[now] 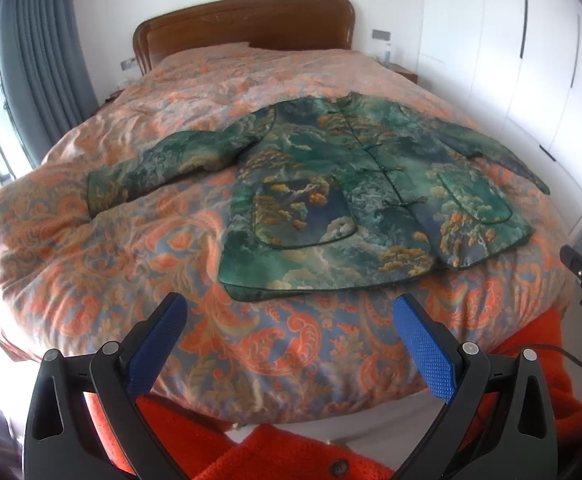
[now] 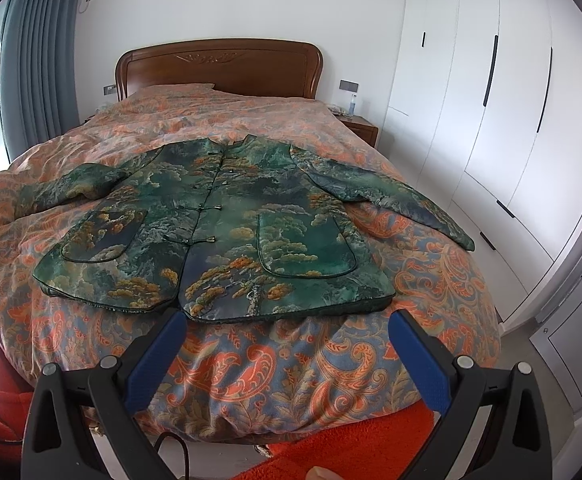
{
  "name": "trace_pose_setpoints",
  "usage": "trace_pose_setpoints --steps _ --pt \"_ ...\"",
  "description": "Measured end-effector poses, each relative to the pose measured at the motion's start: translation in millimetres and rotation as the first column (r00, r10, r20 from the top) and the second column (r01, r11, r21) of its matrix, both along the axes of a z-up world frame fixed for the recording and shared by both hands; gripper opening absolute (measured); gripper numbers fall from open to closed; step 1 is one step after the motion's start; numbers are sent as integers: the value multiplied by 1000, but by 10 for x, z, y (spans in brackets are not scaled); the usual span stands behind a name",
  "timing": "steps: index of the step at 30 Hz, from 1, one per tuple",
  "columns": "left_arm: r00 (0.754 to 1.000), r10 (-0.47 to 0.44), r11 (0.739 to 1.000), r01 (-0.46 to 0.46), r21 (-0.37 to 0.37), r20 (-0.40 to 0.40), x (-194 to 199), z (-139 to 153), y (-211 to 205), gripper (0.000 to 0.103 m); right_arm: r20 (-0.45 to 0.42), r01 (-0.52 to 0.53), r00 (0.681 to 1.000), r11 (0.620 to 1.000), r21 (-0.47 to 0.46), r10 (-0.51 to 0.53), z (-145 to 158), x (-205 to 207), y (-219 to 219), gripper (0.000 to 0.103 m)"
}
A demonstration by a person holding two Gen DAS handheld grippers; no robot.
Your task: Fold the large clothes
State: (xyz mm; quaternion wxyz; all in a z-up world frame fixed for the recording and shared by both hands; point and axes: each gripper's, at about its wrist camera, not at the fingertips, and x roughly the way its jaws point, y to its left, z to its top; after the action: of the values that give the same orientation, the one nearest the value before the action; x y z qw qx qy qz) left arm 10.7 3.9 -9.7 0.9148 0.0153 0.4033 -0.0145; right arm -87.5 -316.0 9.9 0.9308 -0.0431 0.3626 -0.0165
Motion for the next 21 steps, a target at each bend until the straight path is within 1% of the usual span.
trace_pose_setpoints --steps 1,3,6,9,12,15,17,18,20,21 --pt "1000 4 1000 -4 -16 -6 38 -9 51 103 0 -1 1000 1000 0 1 0 6 1 103" --pt "999 18 997 -20 -72 -34 179 -52 247 103 -3 -2 1000 1000 0 2 -4 19 6 103" --pt "995 49 988 -61 -145 -84 479 -133 632 103 -2 -5 1000 1000 -1 5 -8 32 10 103" --pt "990 91 981 -107 -163 -104 755 -180 991 102 2 -3 1000 1000 -2 3 8 38 13 103" --pt "988 119 974 -136 -182 -101 1086 -192 1407 103 2 -1 1000 1000 -4 1 12 42 14 103" --pt "986 141 965 -157 -208 -88 1554 -195 1995 103 -13 -2 1000 1000 -14 2 -14 71 32 103" --pt "982 164 954 -181 -240 -92 1925 -238 2504 102 -23 -3 1000 1000 -18 2 -23 103 41 103" --pt "978 182 950 -201 -239 -97 2061 -266 2669 102 -27 -3 1000 1000 -19 2 -23 115 51 103" --pt "964 242 936 -262 -235 -111 2364 -361 3088 102 -31 -4 1000 1000 -24 3 -21 134 75 103" --pt "952 282 924 -302 -235 -117 2489 -427 3285 102 -33 -3 999 1000 -26 2 -23 142 85 103"
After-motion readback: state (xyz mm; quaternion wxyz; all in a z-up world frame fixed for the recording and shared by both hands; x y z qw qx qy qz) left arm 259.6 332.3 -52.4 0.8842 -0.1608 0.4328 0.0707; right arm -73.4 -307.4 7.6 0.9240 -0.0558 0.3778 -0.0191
